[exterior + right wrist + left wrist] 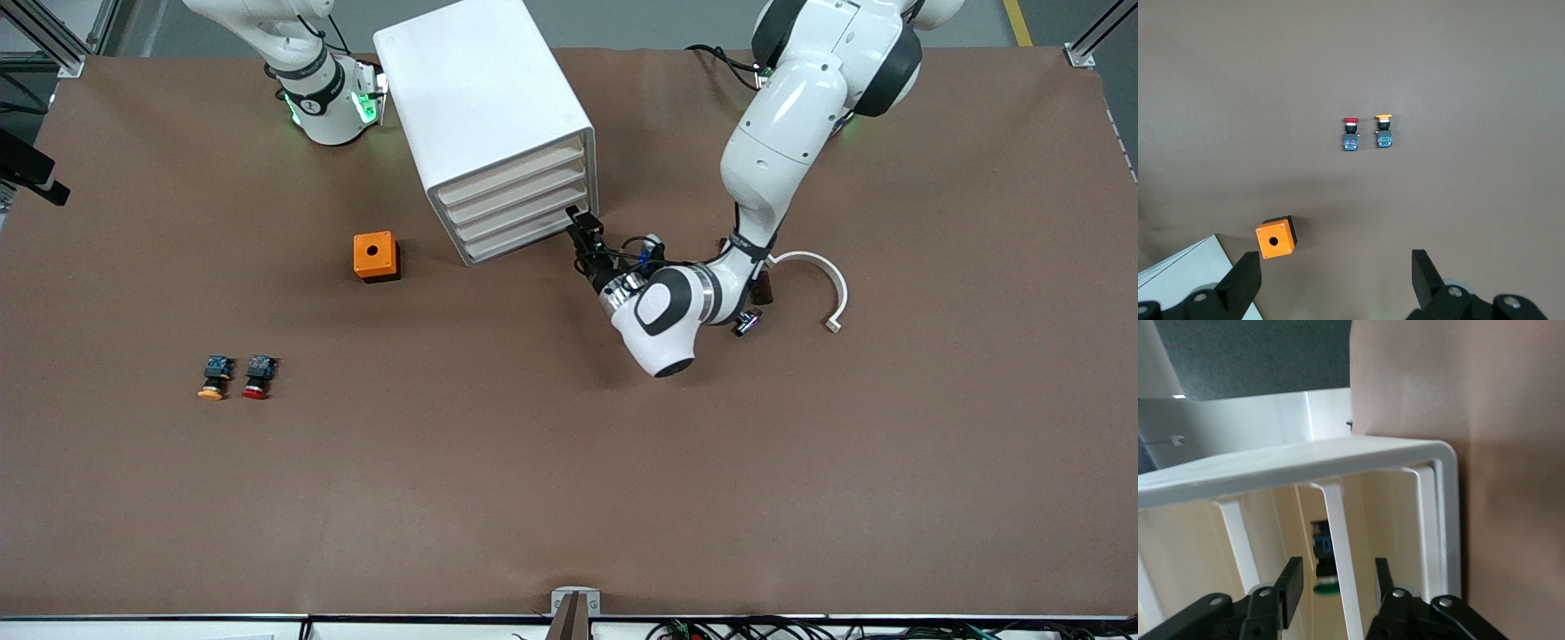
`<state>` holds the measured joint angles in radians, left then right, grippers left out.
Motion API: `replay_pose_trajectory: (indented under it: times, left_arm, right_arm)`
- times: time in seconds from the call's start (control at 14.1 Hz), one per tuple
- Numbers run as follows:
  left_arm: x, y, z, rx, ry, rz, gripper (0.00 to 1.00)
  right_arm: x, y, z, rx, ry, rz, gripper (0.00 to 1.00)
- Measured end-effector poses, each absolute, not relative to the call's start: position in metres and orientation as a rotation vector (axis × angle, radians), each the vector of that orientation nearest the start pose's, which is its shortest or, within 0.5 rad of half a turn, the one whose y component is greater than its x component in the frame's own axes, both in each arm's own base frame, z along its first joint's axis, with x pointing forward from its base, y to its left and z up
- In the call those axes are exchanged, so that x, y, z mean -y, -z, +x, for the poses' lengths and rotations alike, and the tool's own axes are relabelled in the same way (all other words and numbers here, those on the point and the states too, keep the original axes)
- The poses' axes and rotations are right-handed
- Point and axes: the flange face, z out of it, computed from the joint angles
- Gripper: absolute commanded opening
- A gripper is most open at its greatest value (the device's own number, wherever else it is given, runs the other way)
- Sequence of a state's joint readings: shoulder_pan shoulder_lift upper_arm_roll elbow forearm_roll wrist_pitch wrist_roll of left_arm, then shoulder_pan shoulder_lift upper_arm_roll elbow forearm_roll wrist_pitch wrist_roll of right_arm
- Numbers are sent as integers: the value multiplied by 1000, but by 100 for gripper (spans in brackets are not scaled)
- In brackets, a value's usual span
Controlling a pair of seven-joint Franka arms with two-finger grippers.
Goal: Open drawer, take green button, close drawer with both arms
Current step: 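Grasp the drawer front with the left gripper and pull it open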
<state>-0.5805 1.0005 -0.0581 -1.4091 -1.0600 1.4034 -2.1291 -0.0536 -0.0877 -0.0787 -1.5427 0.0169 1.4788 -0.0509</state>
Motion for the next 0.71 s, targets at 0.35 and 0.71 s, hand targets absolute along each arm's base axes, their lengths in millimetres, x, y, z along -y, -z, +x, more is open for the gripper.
replay_pose_trajectory:
  times: [0.35,0.71]
  left_arm:
    - [476,-113,420,1581,-1464,-1148,51]
    - [486,-103,396,1523,-1433,-1134,17]
  right_arm:
    - [68,-676,512,-119,38,-3118,100]
    - [66,-676,513,-111,38,-3118,100]
